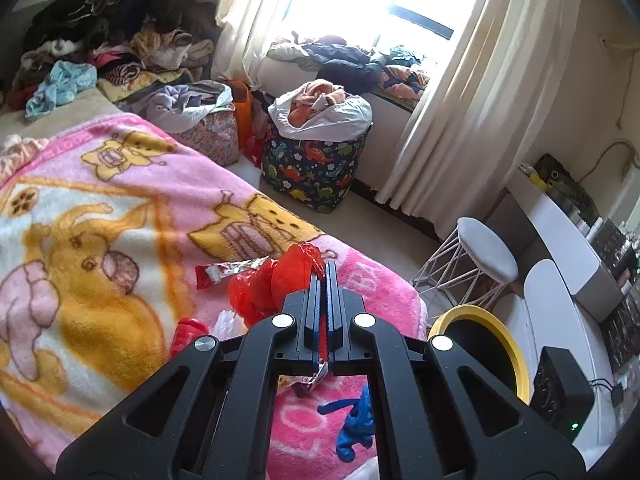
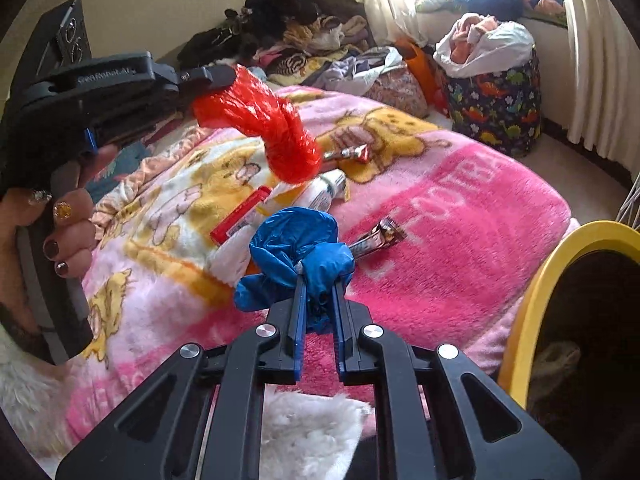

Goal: Collect trash
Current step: 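Lift the red bag with the left tool while the right lifts the blue bag, then carry the red bag and blue bag with both tools over the yellow bin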

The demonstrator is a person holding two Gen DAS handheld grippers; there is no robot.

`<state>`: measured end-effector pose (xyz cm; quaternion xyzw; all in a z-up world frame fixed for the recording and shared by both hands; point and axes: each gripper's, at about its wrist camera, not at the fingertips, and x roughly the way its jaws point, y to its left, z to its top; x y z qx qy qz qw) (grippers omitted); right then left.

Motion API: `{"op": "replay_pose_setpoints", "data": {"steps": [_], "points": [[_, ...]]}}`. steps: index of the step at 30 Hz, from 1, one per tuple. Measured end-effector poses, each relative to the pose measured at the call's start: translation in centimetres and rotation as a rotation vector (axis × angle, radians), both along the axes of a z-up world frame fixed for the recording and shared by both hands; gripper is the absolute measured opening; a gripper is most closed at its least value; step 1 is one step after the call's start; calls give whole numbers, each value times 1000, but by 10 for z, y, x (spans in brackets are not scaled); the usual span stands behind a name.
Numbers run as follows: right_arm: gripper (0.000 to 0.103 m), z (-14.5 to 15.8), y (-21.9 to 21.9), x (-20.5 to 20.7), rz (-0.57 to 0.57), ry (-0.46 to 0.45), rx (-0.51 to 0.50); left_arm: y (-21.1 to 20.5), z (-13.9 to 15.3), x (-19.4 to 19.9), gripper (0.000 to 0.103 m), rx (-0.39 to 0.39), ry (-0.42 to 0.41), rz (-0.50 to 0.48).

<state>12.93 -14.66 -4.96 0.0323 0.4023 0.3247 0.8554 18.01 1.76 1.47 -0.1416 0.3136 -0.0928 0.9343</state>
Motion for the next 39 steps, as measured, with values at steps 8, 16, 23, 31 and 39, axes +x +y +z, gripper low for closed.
{"op": "replay_pose_setpoints", "data": {"steps": [8,16,23,31,39], "points": [[11,9,-24,-3,-45,-28,30,-20,11,-2,0,5,-34,-23],[11,16,-51,-6,-108,-44,65,-49,19,-2,0,15,-61,-75],[11,22,-76,-9,-173,-59,84,-70,23,-3,0,13,-76,-114],[11,28,-104,-15,-247,-75,105,-95,22,-3,0,16,-76,-160],[11,32,-126,-22,-305,-94,114,-117,26,-6,0,20,-90,-200]]}}
